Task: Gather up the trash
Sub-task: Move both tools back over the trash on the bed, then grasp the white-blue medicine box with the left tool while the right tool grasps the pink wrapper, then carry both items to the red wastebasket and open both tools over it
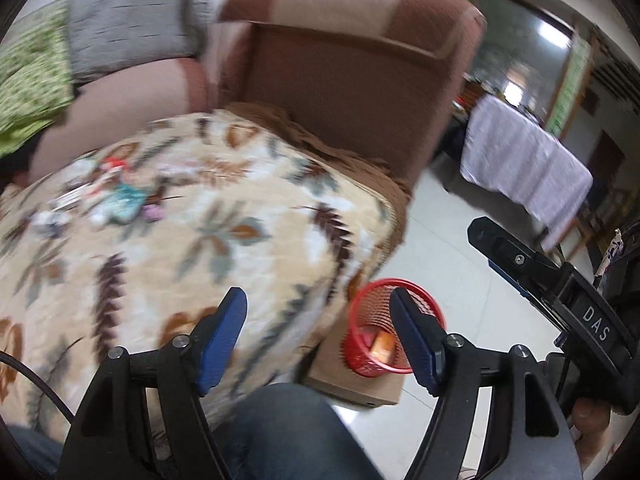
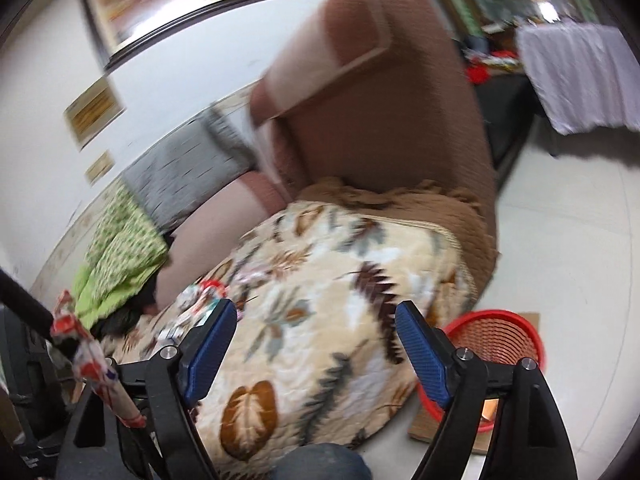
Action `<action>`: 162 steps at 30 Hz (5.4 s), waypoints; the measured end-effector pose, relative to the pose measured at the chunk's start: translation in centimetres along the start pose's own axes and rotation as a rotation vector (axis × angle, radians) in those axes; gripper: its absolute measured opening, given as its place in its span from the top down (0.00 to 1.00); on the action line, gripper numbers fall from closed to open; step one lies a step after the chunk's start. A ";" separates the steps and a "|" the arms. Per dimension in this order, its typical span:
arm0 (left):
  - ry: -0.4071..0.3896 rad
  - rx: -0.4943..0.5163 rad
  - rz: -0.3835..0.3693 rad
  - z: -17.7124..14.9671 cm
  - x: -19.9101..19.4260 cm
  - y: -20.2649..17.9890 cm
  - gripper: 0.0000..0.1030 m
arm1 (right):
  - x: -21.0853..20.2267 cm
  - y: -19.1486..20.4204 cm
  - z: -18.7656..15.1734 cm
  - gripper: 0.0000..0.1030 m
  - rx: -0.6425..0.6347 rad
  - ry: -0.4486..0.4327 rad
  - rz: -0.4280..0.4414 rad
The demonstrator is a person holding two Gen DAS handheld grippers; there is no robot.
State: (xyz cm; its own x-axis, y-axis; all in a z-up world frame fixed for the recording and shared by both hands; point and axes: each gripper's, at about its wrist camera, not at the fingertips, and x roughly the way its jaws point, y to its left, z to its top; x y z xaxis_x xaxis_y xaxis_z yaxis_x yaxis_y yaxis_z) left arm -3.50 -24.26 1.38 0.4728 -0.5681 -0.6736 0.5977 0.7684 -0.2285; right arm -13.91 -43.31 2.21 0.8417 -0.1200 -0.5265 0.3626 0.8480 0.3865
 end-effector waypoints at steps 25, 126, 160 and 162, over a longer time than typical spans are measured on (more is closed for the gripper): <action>-0.090 -0.575 0.198 -2.3 -8.3 26.5 0.29 | 12.2 18.8 -5.5 0.14 -0.301 0.250 0.255; 0.091 -0.671 0.095 6.5 4.8 34.2 0.58 | 38.4 14.4 -7.7 0.74 -0.142 0.228 0.321; -0.049 -0.471 -0.033 -2.0 -9.0 16.0 0.58 | 5.4 11.0 -6.1 0.74 -0.142 0.041 0.390; -0.042 -0.452 -0.050 -1.8 -8.9 14.9 0.58 | 4.5 10.5 -5.9 0.74 -0.141 0.026 0.384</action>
State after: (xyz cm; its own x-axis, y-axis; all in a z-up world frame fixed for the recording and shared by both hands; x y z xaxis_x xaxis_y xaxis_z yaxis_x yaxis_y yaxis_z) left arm 0.00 -7.27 2.68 0.4820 -0.6119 -0.6271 0.2819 0.7860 -0.5503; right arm -8.67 -31.92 -0.54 0.8941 0.2312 -0.3837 -0.0361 0.8910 0.4526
